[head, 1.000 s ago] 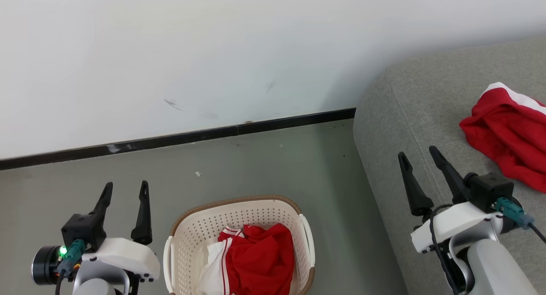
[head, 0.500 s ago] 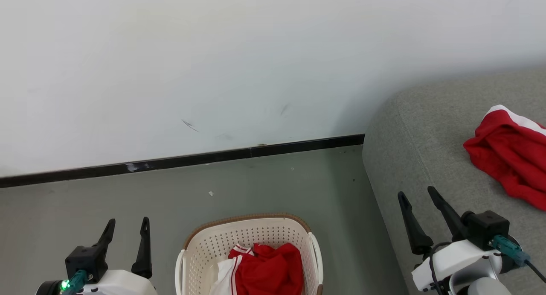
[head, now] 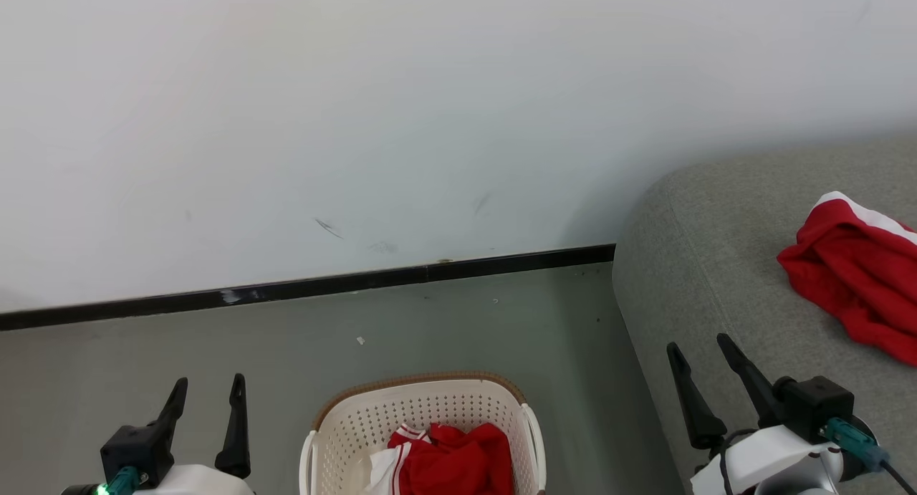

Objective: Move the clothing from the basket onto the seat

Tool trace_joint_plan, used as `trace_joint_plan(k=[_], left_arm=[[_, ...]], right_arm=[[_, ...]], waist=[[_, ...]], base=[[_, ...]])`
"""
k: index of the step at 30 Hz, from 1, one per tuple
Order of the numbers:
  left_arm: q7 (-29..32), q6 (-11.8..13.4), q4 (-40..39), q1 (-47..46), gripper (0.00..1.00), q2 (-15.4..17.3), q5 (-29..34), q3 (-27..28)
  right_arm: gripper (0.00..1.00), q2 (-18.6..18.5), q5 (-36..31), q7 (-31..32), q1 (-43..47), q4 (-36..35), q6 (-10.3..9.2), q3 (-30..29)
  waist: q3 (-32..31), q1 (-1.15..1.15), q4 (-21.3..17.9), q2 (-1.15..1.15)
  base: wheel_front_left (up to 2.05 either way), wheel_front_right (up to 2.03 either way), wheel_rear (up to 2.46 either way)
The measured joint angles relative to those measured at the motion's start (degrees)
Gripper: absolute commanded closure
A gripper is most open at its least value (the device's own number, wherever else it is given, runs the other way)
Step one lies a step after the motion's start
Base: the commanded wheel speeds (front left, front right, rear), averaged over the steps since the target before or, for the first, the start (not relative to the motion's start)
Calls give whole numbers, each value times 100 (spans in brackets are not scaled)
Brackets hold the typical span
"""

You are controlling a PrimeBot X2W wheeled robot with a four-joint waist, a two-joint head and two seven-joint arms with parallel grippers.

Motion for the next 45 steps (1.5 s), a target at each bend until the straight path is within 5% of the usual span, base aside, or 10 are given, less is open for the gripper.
trace_joint_plan(k=[26,38,45], left_arm=[[19,-105,-136,83,0,102,220,-74],[553,-497,-13,-498,0,216,643,-784],[894,-815,237,-1128,0,-43,856,-1295]], right_arm=[[0,2,210,1,175,-412,0,-62],[0,8,210,0,193,-715,0,-236],[0,12,212,0,191,-909,0,-397]], waist=[[220,0,-3,0],[496,0,-49,0],[758,0,-107,0]], base=[[0,0,0],[0,0,0],[0,0,0]])
